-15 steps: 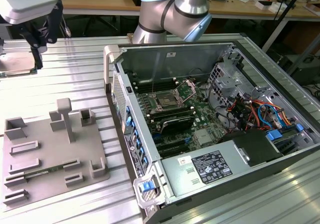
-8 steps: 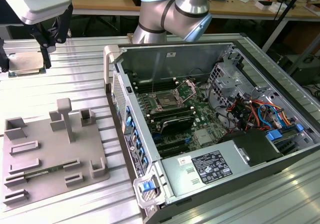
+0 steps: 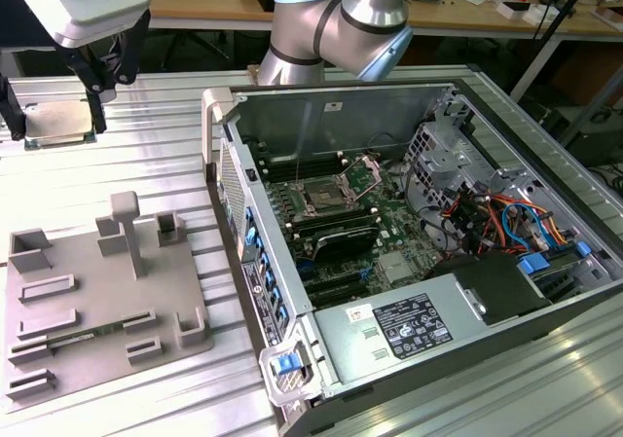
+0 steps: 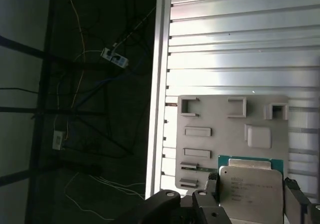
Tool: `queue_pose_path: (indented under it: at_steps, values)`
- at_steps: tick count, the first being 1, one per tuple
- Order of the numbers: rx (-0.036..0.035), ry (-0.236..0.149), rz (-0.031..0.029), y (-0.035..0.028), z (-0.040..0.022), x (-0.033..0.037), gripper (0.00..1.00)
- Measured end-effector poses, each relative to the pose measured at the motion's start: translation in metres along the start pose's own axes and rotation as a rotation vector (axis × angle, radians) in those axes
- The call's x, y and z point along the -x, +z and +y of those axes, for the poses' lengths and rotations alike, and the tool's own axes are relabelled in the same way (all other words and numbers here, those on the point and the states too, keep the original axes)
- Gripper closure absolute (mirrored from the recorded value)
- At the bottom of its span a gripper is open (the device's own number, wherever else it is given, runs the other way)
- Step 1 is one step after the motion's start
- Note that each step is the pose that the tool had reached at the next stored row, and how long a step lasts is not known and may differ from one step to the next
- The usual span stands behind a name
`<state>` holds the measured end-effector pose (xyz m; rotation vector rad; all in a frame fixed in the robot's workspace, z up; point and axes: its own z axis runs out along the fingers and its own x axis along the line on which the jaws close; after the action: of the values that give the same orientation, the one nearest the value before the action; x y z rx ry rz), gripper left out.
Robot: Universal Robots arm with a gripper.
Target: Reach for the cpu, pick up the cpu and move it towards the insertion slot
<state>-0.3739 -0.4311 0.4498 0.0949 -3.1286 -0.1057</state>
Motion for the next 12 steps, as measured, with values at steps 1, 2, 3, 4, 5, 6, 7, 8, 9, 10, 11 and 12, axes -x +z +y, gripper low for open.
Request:
queue_pose_path:
  at_steps: [1, 2, 3, 4, 5, 6, 7, 8, 9, 10, 11, 12]
  values:
    - [0.0000, 0.000, 0.0000, 0.0000, -0.0001, 0.0016, 0.45]
    - [0.0000, 0.000, 0.0000, 0.0000, -0.0002, 0.0029, 0.45]
    - [0.0000, 0.000, -0.0001, 0.0000, -0.0003, 0.0039, 0.45]
    - [0.0001, 0.000, 0.0000, 0.0000, -0.0003, 0.0049, 0.45]
    - [0.0001, 0.000, -0.0001, 0.0000, -0.0004, 0.0061, 0.45]
    - [0.0001, 0.000, -0.0001, 0.0000, -0.0005, 0.0074, 0.45]
    - [0.0000, 0.000, -0.0001, -0.0001, -0.0005, 0.0088, 0.45]
    - [0.0000, 0.000, 0.0000, -0.0001, -0.0006, 0.0095, 0.45]
    - [0.0000, 0.000, 0.0000, -0.0001, -0.0006, 0.0102, 0.45]
    - [0.0000, 0.000, 0.0000, -0.0002, -0.0007, 0.0111, 0.45]
    - [0.0000, 0.000, 0.0000, -0.0001, -0.0007, 0.0118, 0.45]
    - [0.0000, 0.000, -0.0001, -0.0001, -0.0008, 0.0133, 0.45]
